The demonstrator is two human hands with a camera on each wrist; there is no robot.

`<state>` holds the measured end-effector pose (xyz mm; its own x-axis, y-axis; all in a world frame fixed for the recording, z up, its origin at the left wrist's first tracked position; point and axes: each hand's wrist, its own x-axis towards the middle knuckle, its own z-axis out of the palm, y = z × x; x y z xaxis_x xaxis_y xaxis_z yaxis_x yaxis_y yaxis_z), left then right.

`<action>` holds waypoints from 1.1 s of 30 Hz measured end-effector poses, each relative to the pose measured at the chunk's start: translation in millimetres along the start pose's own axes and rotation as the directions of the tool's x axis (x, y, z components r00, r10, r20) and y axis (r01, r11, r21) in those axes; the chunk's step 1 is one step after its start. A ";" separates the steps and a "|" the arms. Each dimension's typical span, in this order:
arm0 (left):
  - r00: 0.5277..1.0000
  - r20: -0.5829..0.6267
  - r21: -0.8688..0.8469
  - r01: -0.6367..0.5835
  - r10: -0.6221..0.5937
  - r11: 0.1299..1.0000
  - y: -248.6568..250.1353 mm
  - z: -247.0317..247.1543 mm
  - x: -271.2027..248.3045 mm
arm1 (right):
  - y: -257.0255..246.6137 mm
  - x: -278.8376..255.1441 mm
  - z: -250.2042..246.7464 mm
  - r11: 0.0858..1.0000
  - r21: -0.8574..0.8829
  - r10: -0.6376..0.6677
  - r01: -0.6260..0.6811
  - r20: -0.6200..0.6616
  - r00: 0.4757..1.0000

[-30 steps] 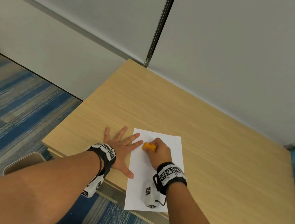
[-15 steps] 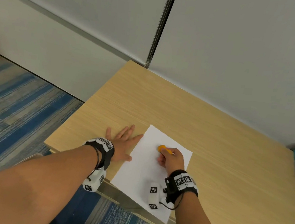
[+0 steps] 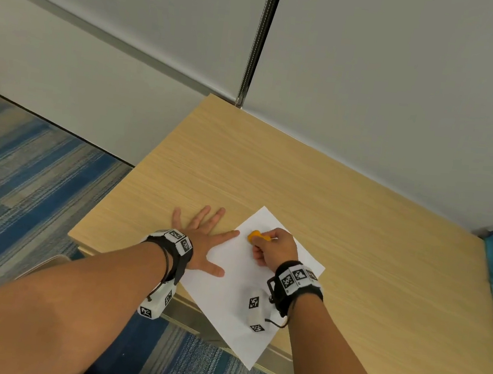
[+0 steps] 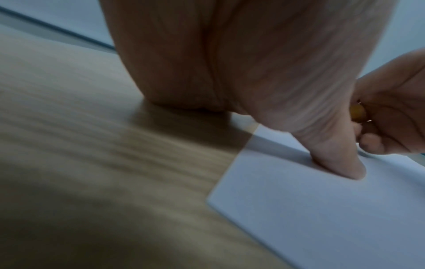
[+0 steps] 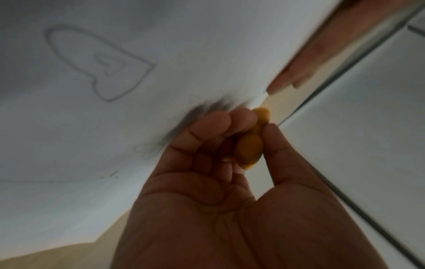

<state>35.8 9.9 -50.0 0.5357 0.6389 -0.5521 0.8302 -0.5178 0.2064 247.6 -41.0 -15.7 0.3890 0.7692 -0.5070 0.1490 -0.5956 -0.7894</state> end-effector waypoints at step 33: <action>1.000 0.005 0.011 0.011 -0.011 1.000 3.5 -2.7 -8.1 | -14.0 -7.6 20.0 0.852 -0.475 -0.002 0.220 0.417 0.909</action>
<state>34.7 4.5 -42.6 0.5259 0.6415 -0.5585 0.8342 -0.5171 0.1916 224.4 -33.8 -7.7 -0.0262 0.7967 -0.6038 0.6442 -0.4484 -0.6196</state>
